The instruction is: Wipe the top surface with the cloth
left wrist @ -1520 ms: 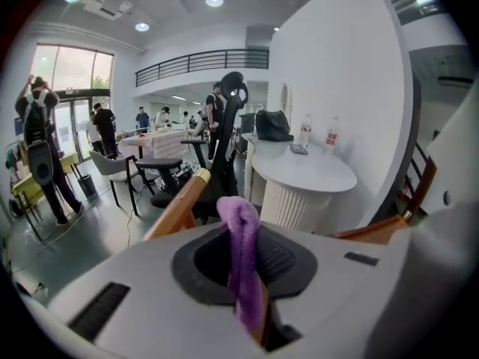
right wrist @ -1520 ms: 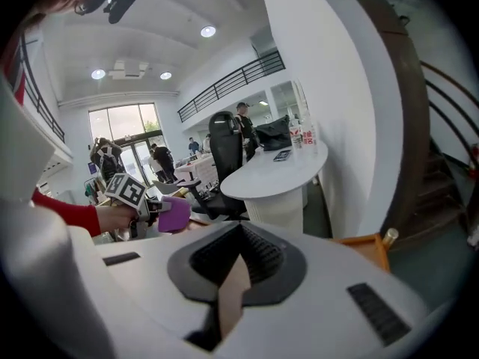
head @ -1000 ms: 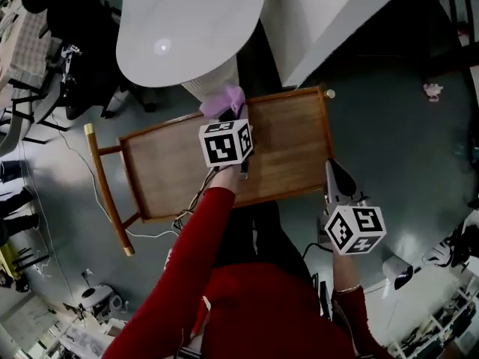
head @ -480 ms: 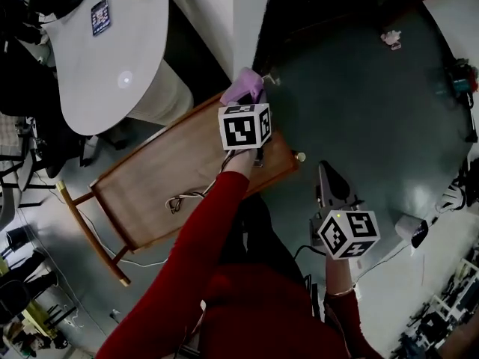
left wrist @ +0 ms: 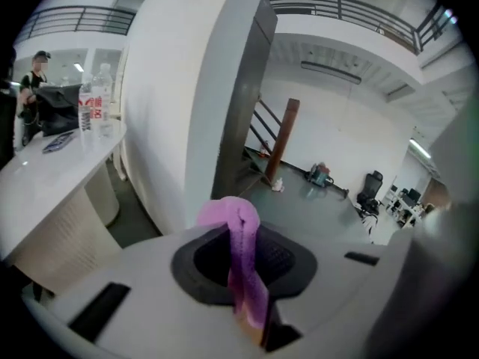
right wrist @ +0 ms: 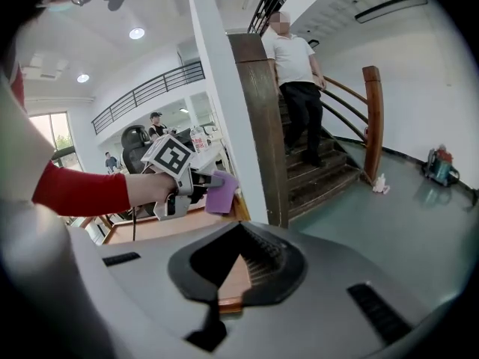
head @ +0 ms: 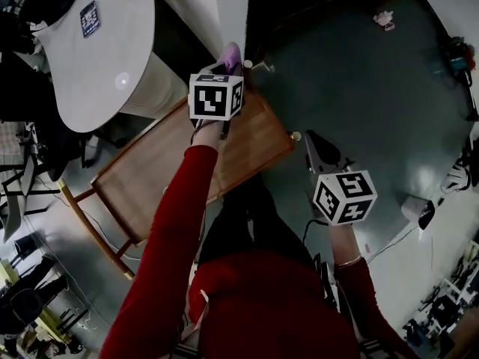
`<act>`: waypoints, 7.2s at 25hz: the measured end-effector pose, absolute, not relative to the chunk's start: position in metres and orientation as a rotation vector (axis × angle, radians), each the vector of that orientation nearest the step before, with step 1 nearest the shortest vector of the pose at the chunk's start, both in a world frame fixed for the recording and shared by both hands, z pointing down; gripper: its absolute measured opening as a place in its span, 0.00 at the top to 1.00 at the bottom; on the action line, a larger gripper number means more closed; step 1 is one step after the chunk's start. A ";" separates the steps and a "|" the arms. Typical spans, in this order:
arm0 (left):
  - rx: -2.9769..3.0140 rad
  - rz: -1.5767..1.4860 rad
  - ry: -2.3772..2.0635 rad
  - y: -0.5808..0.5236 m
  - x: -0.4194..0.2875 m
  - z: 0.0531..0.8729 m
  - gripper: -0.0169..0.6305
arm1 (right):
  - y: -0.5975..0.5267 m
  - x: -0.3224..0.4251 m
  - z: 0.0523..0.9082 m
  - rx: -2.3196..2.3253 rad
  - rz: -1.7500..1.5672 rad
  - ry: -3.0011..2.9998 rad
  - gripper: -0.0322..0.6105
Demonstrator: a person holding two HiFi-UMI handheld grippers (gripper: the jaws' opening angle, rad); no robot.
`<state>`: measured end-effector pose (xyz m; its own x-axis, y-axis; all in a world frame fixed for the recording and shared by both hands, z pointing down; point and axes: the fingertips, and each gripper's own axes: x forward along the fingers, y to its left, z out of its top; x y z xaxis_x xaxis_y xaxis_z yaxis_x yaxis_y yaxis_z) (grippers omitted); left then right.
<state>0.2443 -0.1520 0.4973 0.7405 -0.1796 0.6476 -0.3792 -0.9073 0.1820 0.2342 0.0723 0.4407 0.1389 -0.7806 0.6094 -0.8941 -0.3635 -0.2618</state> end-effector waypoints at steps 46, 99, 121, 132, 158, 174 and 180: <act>2.148 0.800 -0.527 0.068 0.110 0.531 0.90 | 0.094 0.225 0.440 2.039 1.024 -1.797 0.94; 1.235 0.006 -1.810 -0.196 -0.258 0.555 0.90 | -0.108 0.096 0.449 1.336 0.835 -2.165 0.94; 1.334 0.038 -1.740 -0.277 -0.230 0.545 0.90 | -0.172 -0.034 0.466 0.972 0.779 -2.280 0.94; 1.899 -0.216 -1.534 -0.293 -0.172 0.391 0.90 | -0.172 0.000 0.431 1.188 0.755 -2.315 0.94; 2.877 0.318 -0.876 -0.032 0.035 0.339 0.90 | -0.011 0.124 0.336 1.803 0.563 -2.420 0.94; 2.860 0.220 -0.950 -0.032 0.023 0.318 0.90 | -0.011 0.110 0.326 1.741 0.412 -2.482 0.94; 2.841 0.224 -0.975 -0.035 0.020 0.321 0.90 | -0.017 0.109 0.328 1.729 0.404 -2.480 0.94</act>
<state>0.0203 -0.0354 0.3207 0.7804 -0.5983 0.1816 -0.6175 -0.7831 0.0736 0.1092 -0.0166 0.3282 -0.3546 -0.9077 0.2242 -0.9319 0.3238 -0.1633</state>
